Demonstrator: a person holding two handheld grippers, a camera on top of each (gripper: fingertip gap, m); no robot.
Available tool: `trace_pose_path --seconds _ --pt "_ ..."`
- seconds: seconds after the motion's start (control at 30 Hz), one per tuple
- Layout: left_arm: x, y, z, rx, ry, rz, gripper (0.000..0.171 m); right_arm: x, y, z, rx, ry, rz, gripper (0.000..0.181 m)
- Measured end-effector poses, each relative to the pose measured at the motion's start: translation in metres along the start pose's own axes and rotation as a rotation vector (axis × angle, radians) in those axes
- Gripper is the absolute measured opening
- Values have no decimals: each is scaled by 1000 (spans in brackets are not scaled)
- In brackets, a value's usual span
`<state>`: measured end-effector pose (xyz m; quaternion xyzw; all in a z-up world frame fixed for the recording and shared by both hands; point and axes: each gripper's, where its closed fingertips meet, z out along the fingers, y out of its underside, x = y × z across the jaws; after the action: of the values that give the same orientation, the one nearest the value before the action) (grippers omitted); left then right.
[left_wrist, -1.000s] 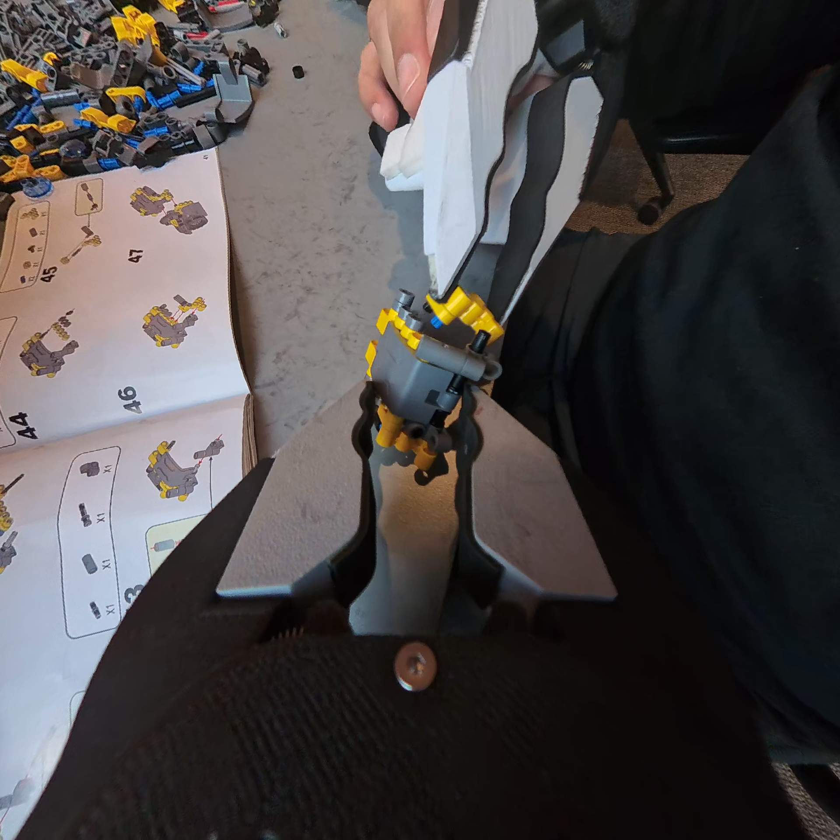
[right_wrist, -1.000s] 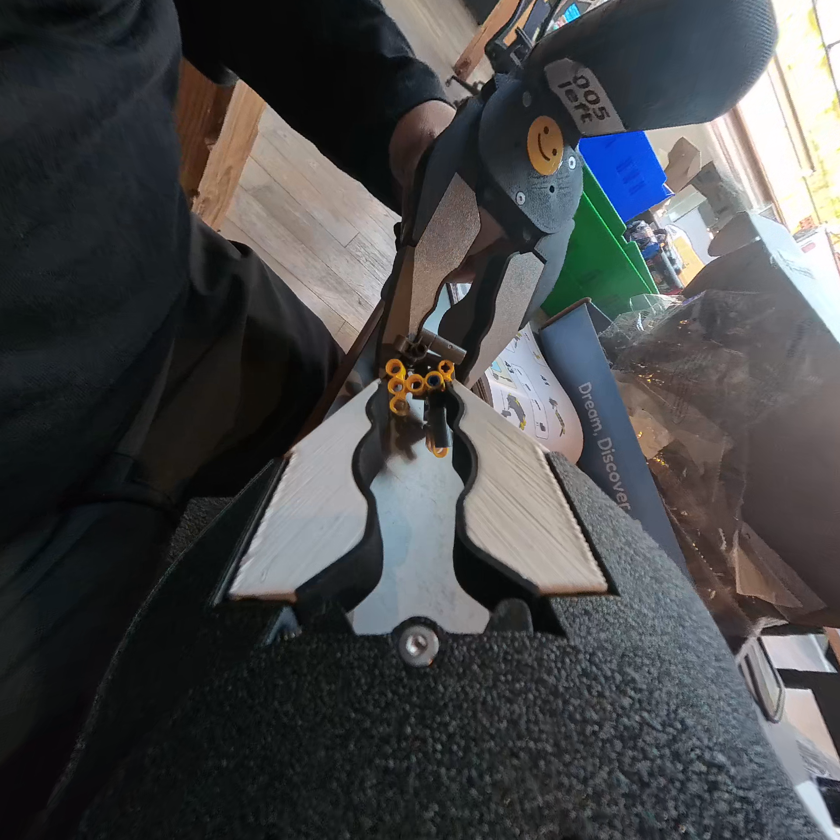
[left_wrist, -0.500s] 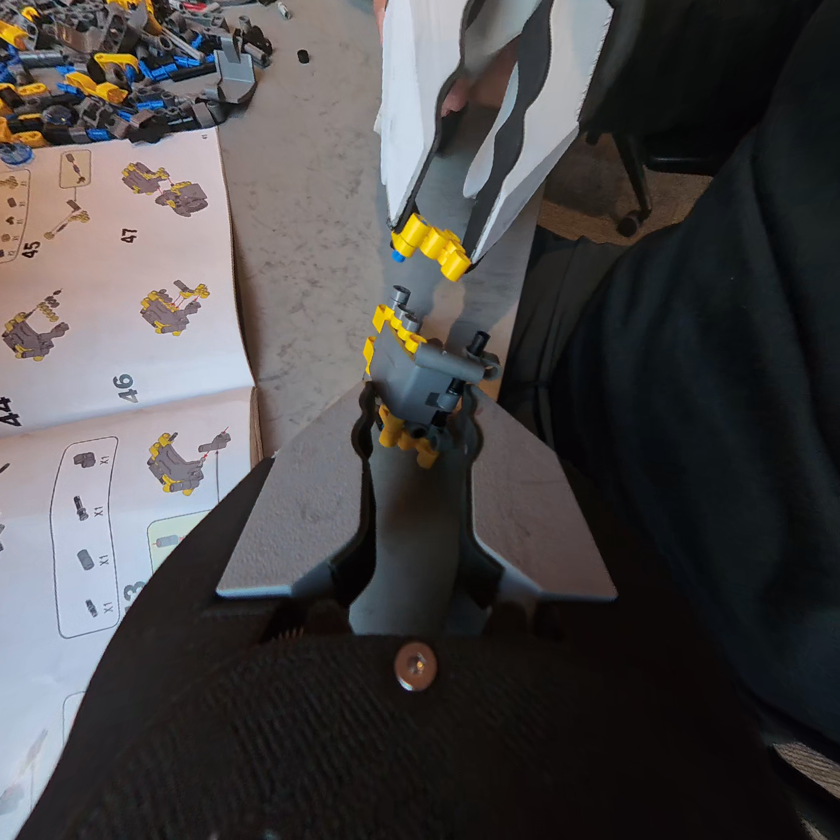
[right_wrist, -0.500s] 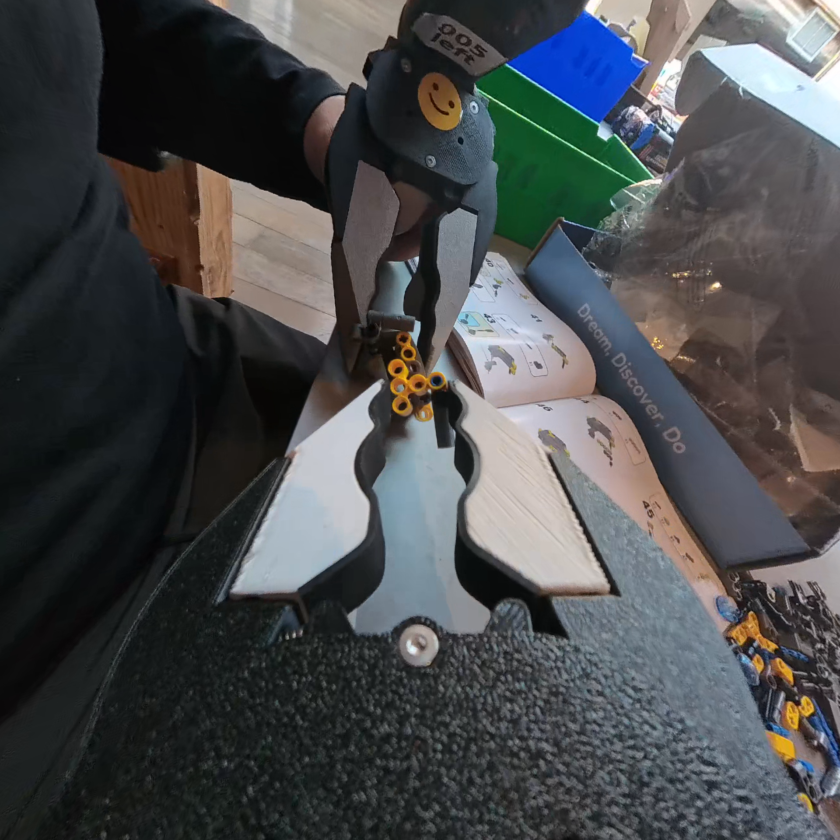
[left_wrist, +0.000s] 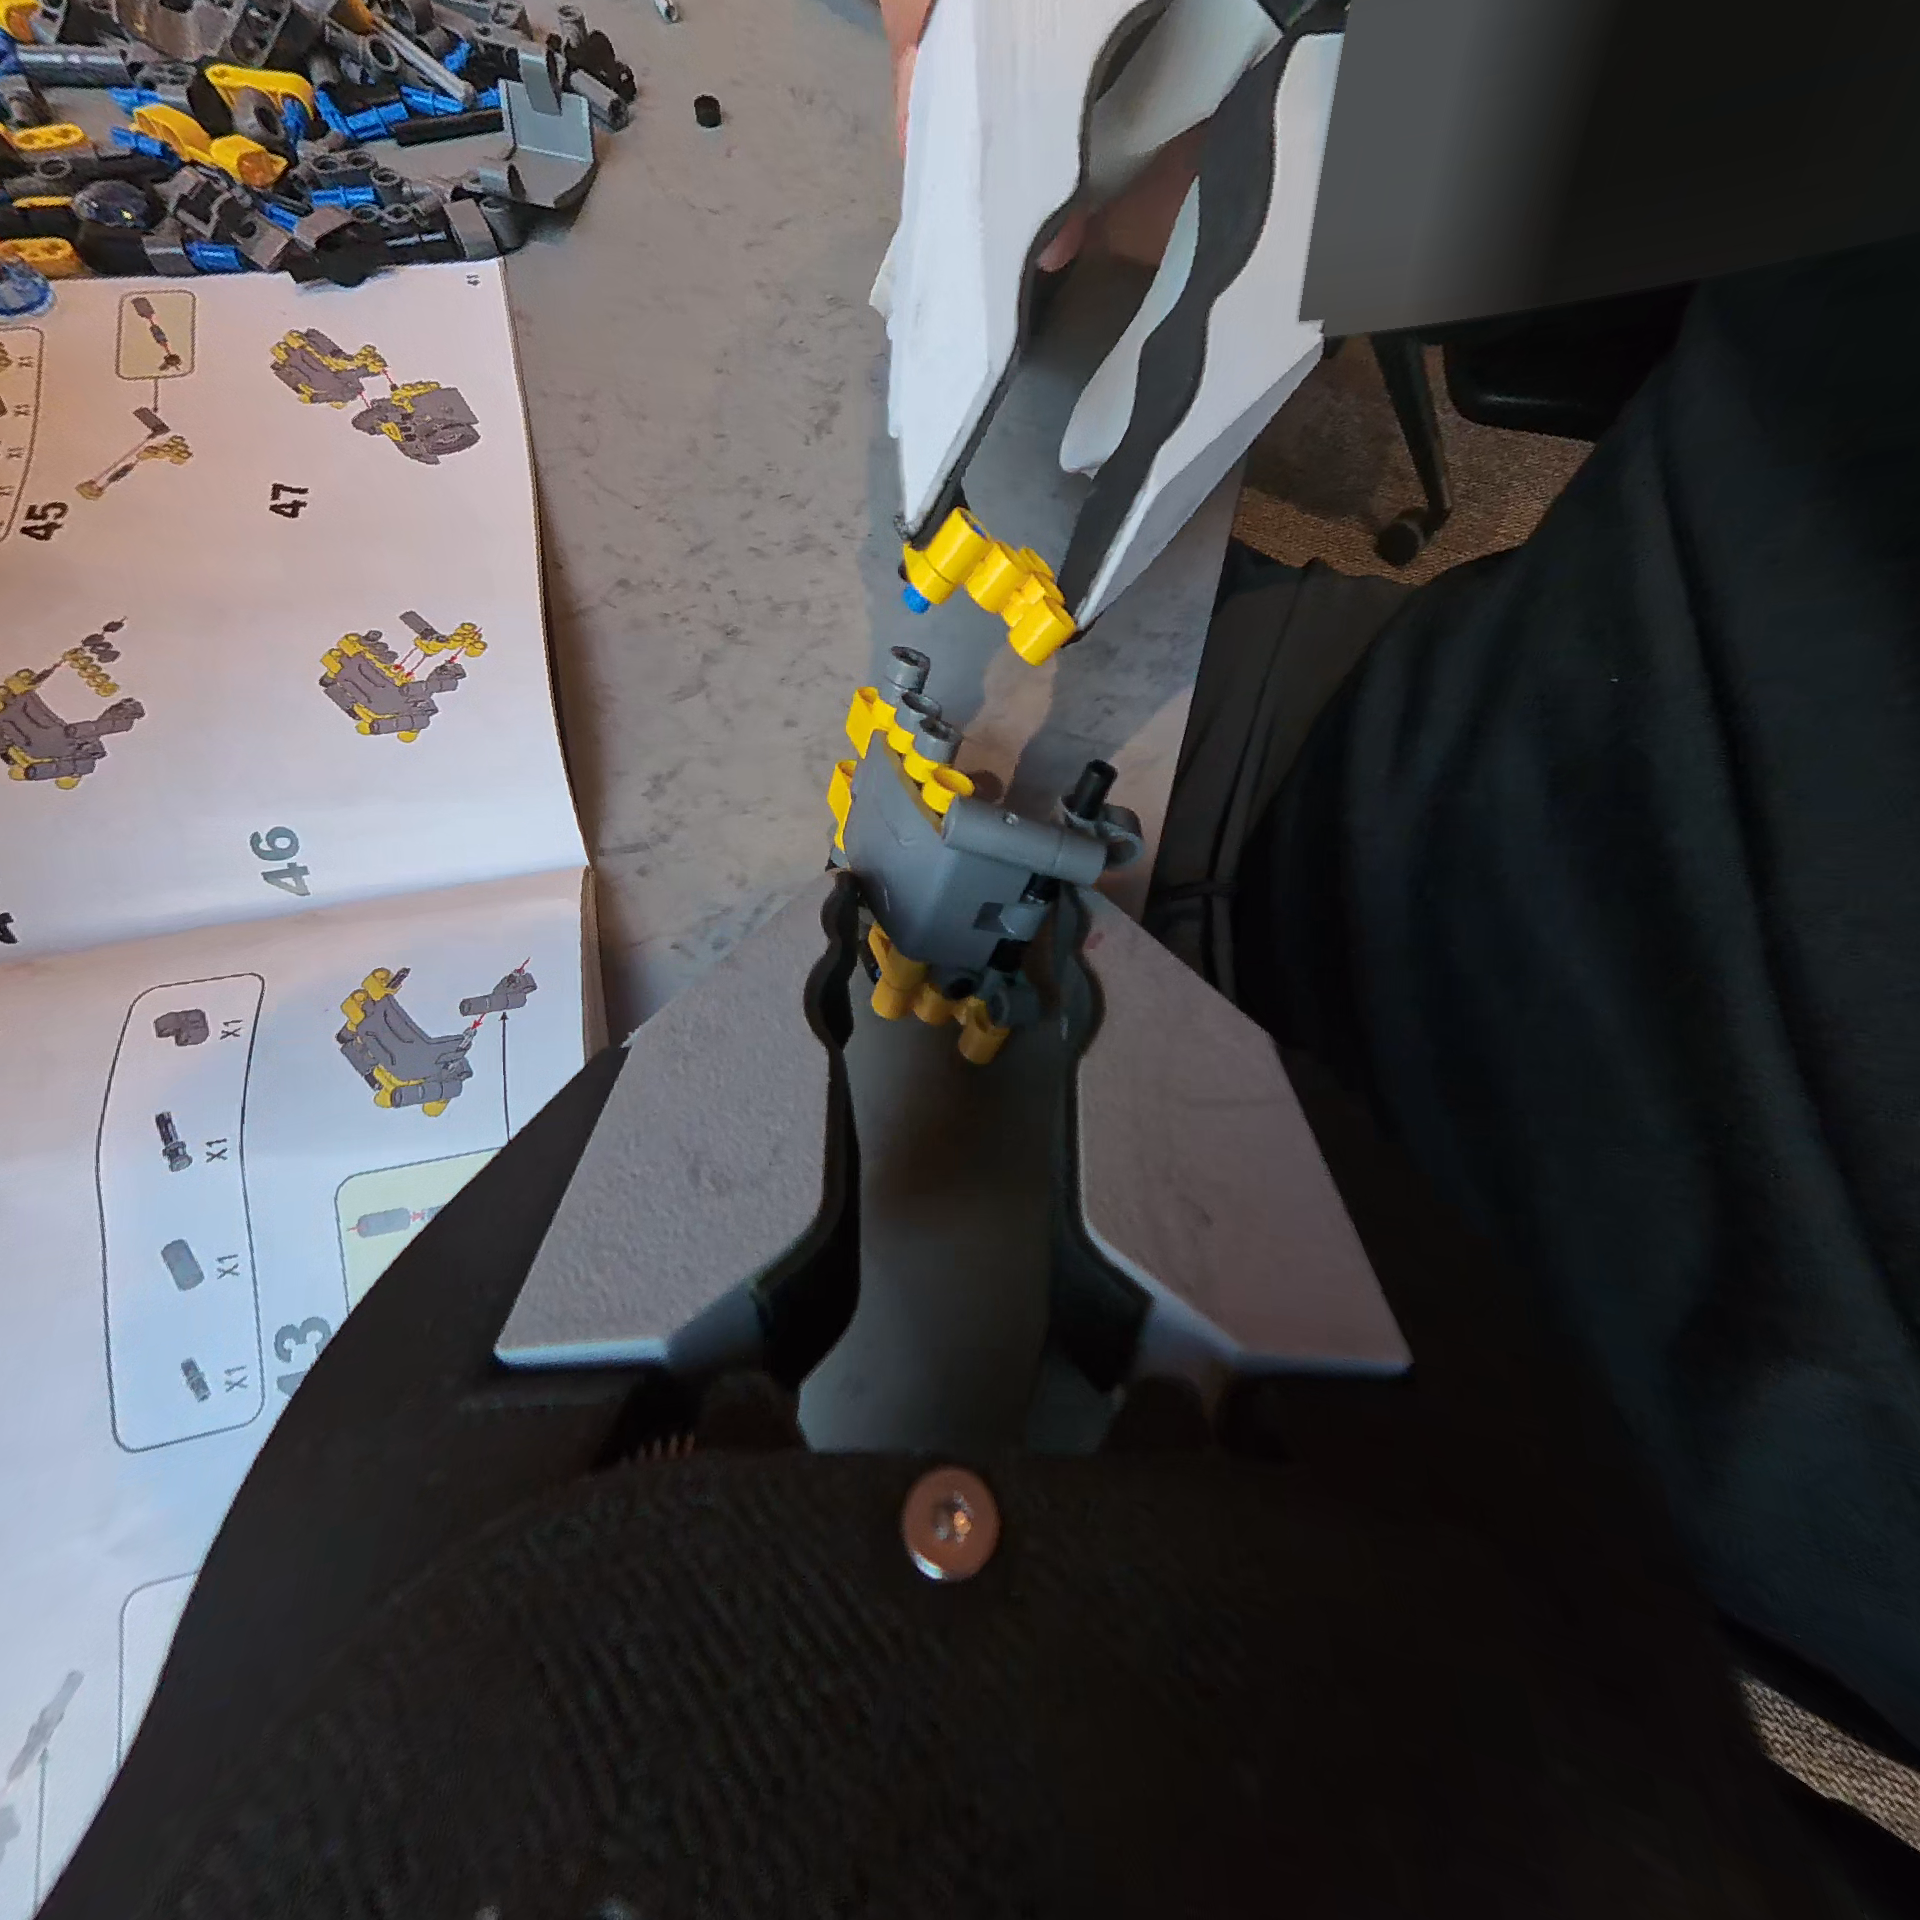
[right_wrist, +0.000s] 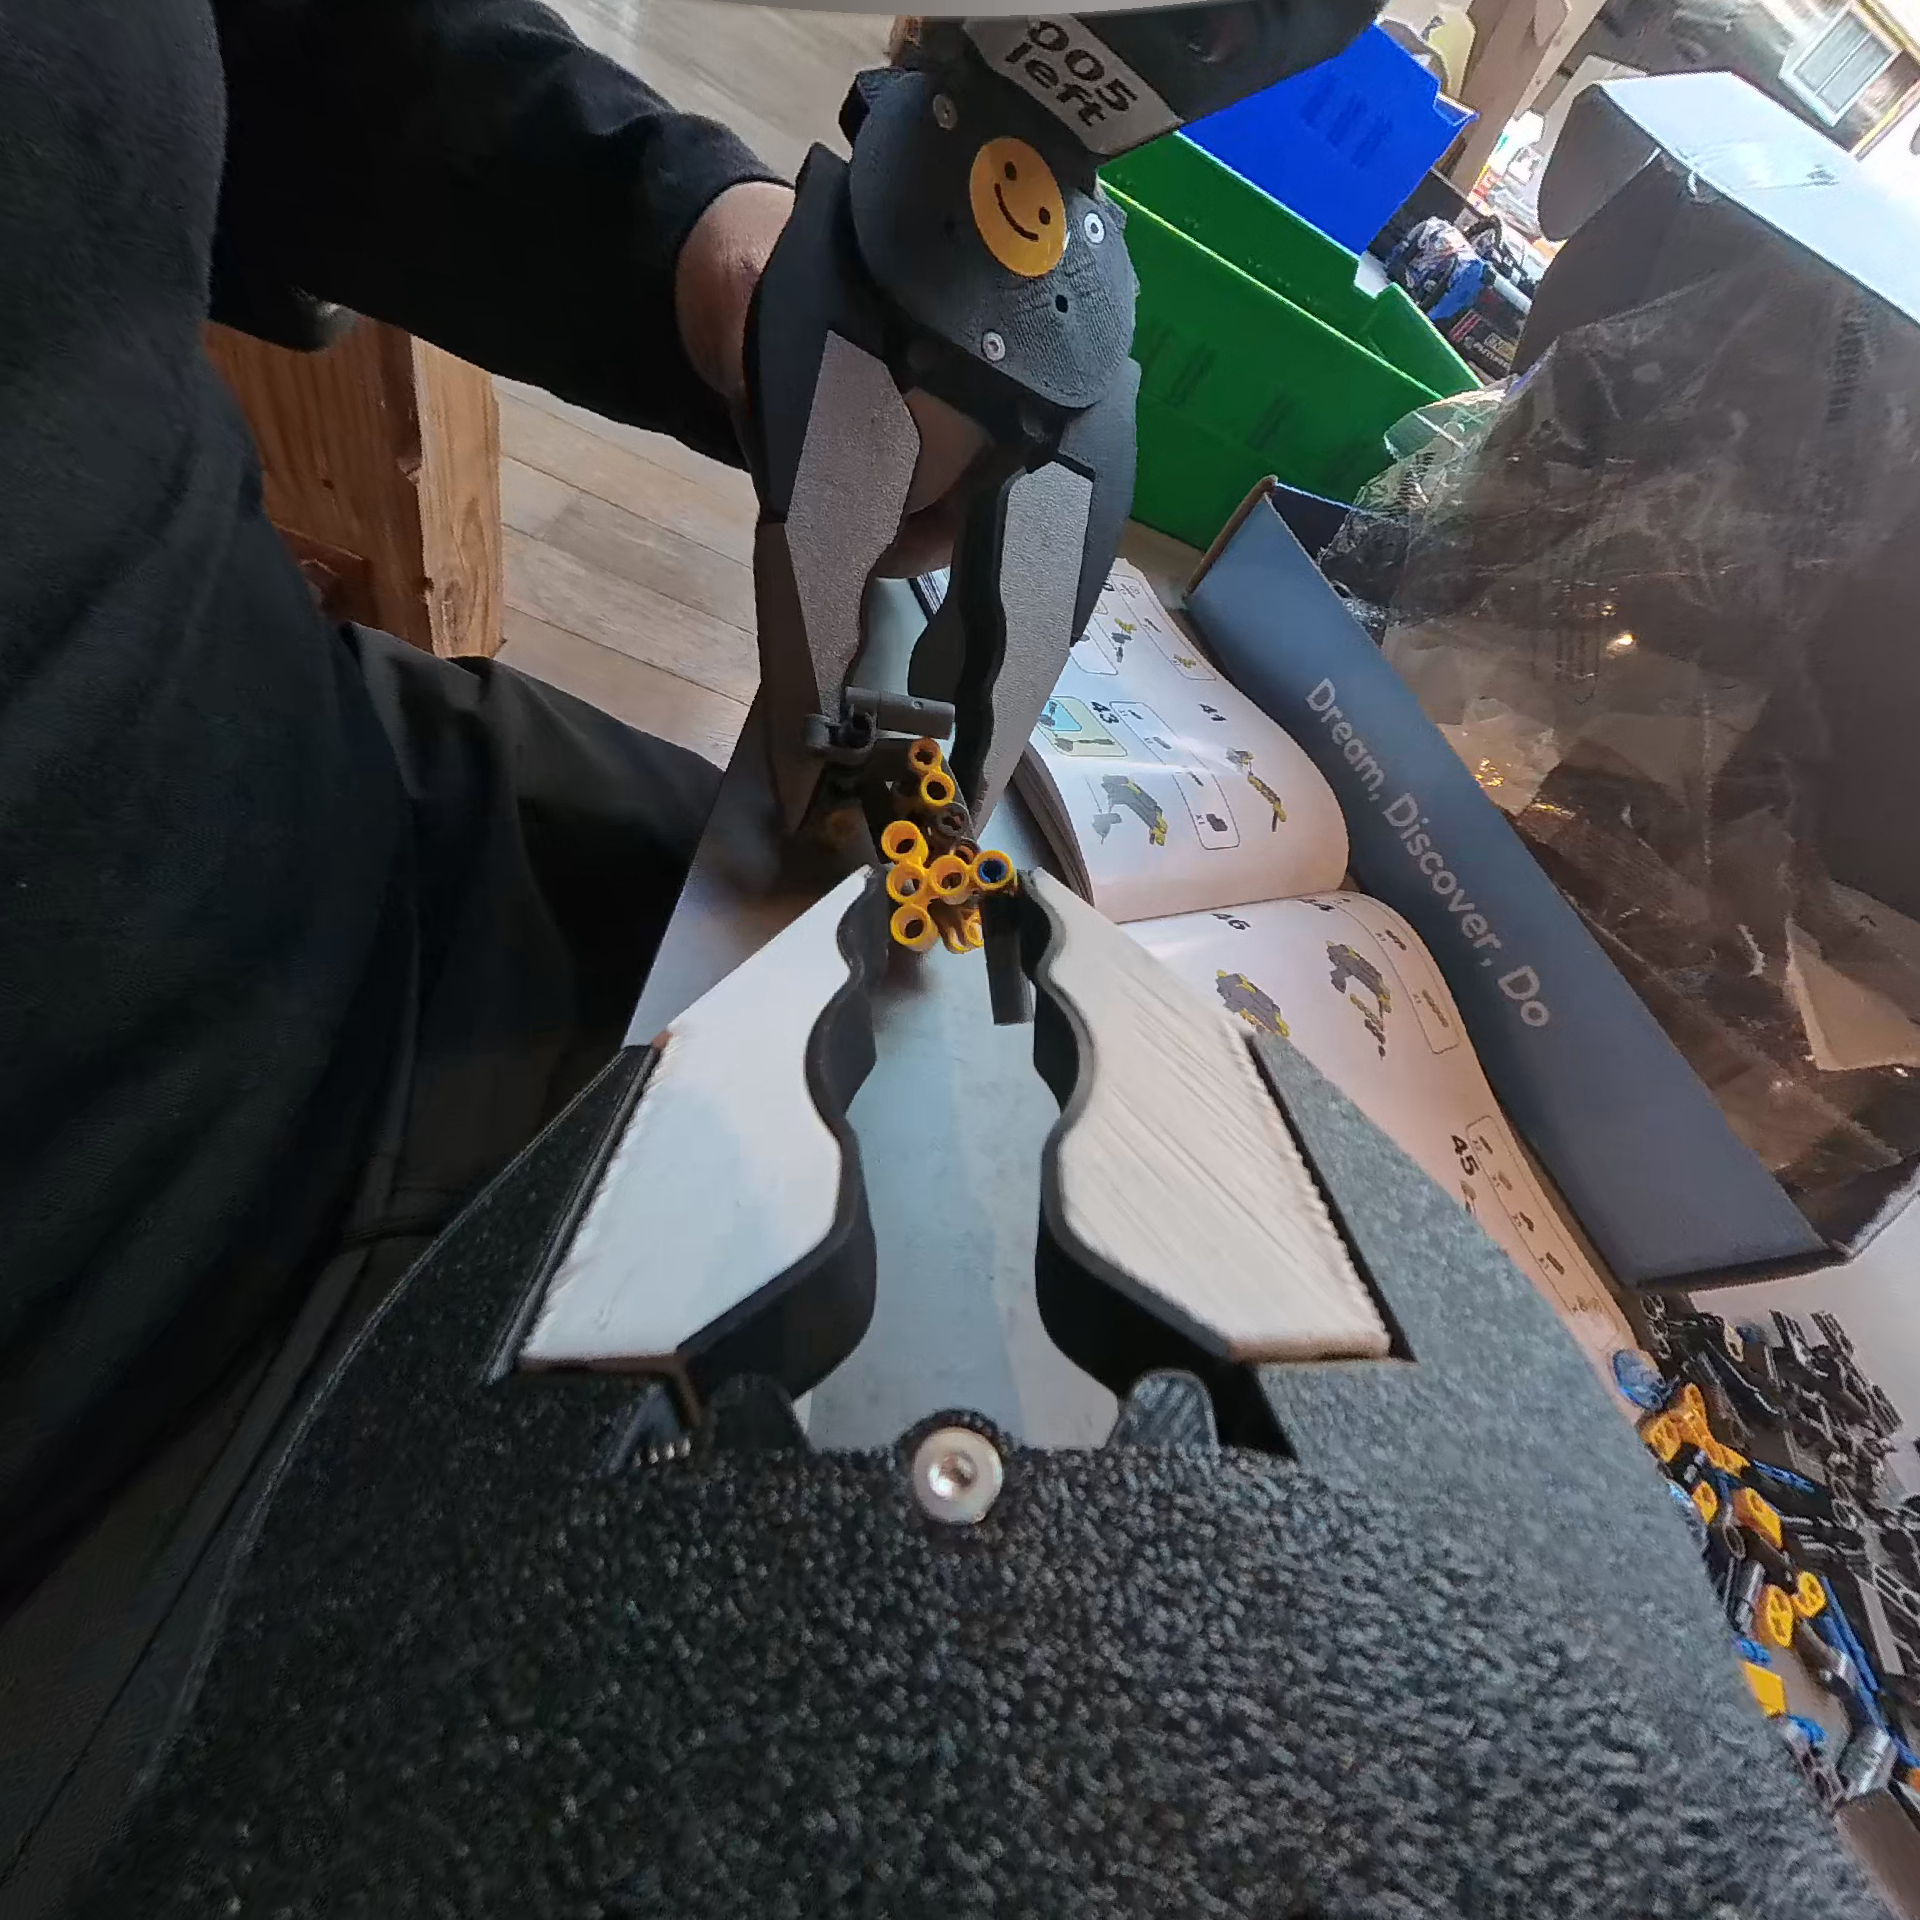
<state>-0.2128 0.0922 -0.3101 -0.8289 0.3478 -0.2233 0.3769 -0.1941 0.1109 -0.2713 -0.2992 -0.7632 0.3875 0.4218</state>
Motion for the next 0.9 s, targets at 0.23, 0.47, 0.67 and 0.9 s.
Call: trace_pose_path --seconds 0.23,0.47,0.67,0.9 --pt "0 0 0 0 -2 -1 34 -2 1 2 -10 1 -30 23" --pt "-1 -1 1 1 -12 2 34 -4 0 4 -3 13 -76 23" --pt "-2 -2 2 2 -21 5 34 -5 0 6 -1 36 -145 23" --pt "-2 -2 2 2 -18 0 34 -6 -1 6 2 34 -143 23"
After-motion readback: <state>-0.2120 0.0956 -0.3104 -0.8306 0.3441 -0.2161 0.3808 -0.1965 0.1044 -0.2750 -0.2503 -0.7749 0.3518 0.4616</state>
